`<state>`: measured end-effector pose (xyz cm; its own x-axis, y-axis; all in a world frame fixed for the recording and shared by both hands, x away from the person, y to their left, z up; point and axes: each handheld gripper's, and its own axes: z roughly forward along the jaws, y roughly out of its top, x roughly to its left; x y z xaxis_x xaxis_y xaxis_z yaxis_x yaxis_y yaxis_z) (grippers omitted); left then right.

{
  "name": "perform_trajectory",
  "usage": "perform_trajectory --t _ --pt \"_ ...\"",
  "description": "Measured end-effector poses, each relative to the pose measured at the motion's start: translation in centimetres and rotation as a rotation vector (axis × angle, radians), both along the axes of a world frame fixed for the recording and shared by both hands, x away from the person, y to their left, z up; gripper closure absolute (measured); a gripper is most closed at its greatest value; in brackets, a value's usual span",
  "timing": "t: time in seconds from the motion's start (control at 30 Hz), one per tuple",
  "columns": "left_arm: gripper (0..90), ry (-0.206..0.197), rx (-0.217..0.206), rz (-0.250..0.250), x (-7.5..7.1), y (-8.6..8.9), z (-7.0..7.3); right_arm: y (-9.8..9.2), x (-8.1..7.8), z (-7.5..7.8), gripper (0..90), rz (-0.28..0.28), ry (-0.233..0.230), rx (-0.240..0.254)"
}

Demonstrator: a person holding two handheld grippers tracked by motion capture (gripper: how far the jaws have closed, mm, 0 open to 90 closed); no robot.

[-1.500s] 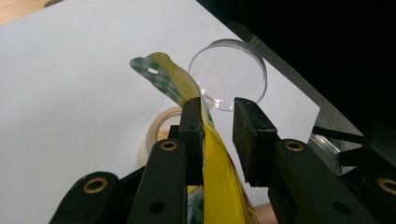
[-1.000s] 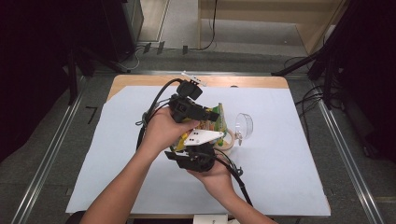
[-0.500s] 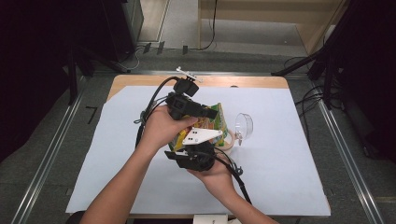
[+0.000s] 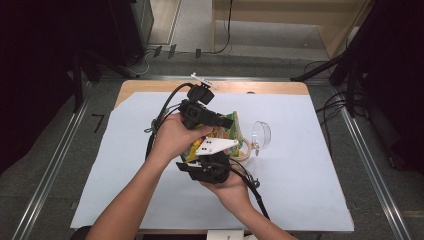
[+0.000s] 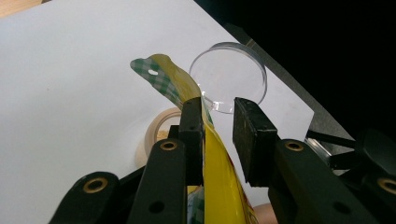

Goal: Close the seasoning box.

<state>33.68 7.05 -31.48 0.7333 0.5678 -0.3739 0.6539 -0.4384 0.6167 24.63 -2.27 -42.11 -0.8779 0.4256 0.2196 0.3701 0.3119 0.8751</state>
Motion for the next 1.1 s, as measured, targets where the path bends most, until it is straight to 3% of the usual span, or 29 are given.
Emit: perform_trajectory --t 1.1 --pt "74.1 -0.004 0.005 -0.017 0.06 -0.71 0.03 -0.43 0.03 -0.07 71.5 -0.016 -0.001 0.006"
